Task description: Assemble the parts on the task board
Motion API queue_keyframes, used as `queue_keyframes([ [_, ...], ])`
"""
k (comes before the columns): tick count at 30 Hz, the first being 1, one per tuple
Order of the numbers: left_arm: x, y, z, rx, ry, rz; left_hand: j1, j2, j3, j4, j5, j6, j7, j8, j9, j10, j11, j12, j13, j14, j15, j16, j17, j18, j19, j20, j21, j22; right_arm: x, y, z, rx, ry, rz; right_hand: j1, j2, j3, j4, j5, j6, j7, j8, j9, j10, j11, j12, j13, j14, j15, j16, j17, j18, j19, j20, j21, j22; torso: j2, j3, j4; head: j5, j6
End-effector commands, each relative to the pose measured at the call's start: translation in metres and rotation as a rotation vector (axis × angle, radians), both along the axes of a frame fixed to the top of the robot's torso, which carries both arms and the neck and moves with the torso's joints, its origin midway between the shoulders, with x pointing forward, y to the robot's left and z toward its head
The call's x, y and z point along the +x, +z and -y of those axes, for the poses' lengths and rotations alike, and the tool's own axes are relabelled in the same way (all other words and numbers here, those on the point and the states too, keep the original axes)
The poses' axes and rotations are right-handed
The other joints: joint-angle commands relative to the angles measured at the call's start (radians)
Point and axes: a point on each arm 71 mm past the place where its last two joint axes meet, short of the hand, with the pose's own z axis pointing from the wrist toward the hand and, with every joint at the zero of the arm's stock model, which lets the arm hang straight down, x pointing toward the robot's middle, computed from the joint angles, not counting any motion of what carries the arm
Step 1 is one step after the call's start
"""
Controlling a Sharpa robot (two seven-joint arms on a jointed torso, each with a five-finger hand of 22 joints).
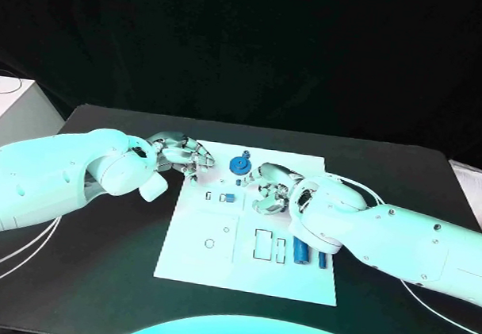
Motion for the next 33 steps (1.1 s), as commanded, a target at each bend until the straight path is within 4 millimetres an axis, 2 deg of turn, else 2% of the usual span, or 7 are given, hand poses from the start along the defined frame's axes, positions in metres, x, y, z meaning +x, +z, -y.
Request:
queue_keyframes([
  [1,-0.0005,0.0013,0.0036,-0.010,-0.015,0.010,0.013,-0.001,0.000,-0.006,0.005,-0.005,0.004,0.003,-0.001,-0.007,0.002,0.005,-0.002,-0.006,0.001,-0.005,-0.001,0.014,-0.004,0.006,0.001,0.001,-0.0004,-0.0047,-0.0027,-0.030,0.010,-0.057,-0.008,0.006,0.010,-0.004,0.006,0.003,-0.001,-0.004,0.001,0.091,-0.005,0.002,0.246,0.106,0.003,0.004,0.263,-0.006,0.106,0.001,0.003,0.263,0.000,0.0006,-0.0005,0.003,-0.004],
  [5,-0.0009,0.0015,0.0046,-0.011,-0.018,0.010,0.013,-0.001,0.000,-0.006,0.005,-0.005,0.004,0.003,-0.001,-0.007,0.002,0.005,-0.002,-0.006,0.001,-0.005,-0.001,0.014,-0.004,0.006,0.001,0.001,0.0002,-0.0060,-0.0062,-0.021,0.009,-0.061,-0.013,0.010,0.016,-0.007,0.009,0.020,-0.003,0.000,0.005,0.090,-0.007,0.001,0.245,0.106,0.001,0.004,0.263,-0.006,0.106,0.000,0.003,0.263,0.000,0.0009,0.0005,0.003,-0.005],
  [12,-0.0011,0.0016,0.0046,-0.011,-0.019,0.009,0.013,-0.001,0.000,-0.006,0.005,-0.005,0.004,0.003,-0.001,-0.007,0.002,0.005,-0.002,-0.006,0.001,-0.005,-0.001,0.014,-0.004,0.006,0.001,0.001,0.0005,-0.0043,-0.0104,0.027,-0.001,-0.039,-0.031,0.019,0.032,-0.020,0.023,0.074,-0.015,0.012,0.017,0.087,-0.031,-0.002,0.241,0.106,-0.017,0.004,0.263,-0.006,0.106,-0.014,0.003,0.263,0.000,-0.0002,0.0004,0.005,-0.008],
  [16,-0.0013,0.0017,0.0046,-0.011,-0.019,0.009,0.015,0.000,0.000,-0.006,0.005,-0.004,0.004,0.005,-0.002,-0.007,0.002,0.007,-0.002,-0.005,0.001,-0.004,-0.001,0.014,-0.005,0.006,0.002,0.002,0.0007,-0.0056,-0.0113,0.029,0.002,-0.044,-0.038,0.022,0.037,-0.024,0.026,0.101,-0.021,0.017,0.023,0.087,-0.037,-0.002,0.241,0.106,-0.023,0.004,0.263,-0.006,0.106,-0.020,0.003,0.263,0.000,-0.0001,-0.0011,0.007,-0.010],
  [33,-0.0018,0.0020,0.0039,-0.010,-0.019,0.008,0.015,0.000,0.000,-0.006,0.005,-0.004,0.004,0.005,-0.002,-0.007,0.002,0.007,-0.002,-0.005,0.001,-0.004,-0.001,0.014,-0.005,0.006,0.002,0.002,0.0015,-0.0119,-0.0125,0.022,0.001,-0.056,-0.045,0.026,0.039,-0.025,0.026,0.122,-0.023,0.023,0.028,0.086,-0.039,-0.003,0.240,0.106,-0.026,0.004,0.263,-0.006,0.106,-0.023,0.003,0.263,0.000,0.0002,-0.0006,0.010,-0.015],
])
